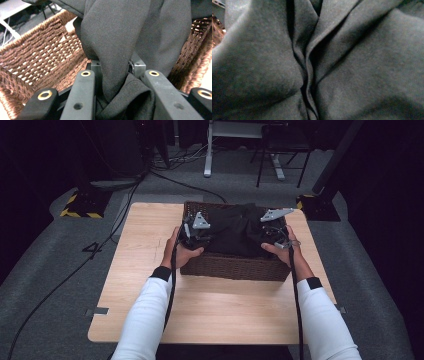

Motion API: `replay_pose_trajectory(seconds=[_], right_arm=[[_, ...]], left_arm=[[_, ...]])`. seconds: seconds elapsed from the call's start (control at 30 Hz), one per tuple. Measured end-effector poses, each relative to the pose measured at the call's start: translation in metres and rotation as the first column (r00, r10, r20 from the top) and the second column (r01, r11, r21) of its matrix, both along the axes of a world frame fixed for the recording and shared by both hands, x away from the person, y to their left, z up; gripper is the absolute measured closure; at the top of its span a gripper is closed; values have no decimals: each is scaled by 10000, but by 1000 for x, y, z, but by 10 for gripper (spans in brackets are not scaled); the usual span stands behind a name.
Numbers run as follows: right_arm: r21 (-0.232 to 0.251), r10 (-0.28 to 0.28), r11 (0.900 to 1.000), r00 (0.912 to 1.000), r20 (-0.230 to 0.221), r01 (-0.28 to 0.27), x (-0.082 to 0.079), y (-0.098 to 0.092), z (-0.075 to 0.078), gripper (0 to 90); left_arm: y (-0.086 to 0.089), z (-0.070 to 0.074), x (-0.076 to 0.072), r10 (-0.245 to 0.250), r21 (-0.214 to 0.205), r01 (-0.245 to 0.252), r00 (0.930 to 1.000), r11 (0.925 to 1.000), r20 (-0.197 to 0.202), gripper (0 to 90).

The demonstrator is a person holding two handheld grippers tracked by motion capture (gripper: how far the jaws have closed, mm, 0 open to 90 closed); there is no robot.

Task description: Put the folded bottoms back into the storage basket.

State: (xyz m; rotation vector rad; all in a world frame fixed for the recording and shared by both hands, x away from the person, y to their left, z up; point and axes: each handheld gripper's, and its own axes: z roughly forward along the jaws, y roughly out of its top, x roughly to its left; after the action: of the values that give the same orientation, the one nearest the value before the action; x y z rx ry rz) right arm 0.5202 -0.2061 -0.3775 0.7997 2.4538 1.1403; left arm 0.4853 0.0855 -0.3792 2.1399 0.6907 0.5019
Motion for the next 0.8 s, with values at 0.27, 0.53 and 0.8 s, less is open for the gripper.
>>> replay_pose_trajectory(seconds=[0.27,0.53,0.8], right_arm=[[-541,-127,9985,9976,-676,91,11,6,-7,598],[-1303,-243,9915,9901,-1385,61,15,10,-14,573],[-1802,-337,9836,9880,-1510,60,16,11,-15,502]], left_arm=[[-5,-2,5,53,757,-25,9993,9971,-362,727],[-12,-4,11,119,1383,14,9954,9904,-952,724],[-14,-5,14,143,1565,67,9911,9877,-1324,719]])
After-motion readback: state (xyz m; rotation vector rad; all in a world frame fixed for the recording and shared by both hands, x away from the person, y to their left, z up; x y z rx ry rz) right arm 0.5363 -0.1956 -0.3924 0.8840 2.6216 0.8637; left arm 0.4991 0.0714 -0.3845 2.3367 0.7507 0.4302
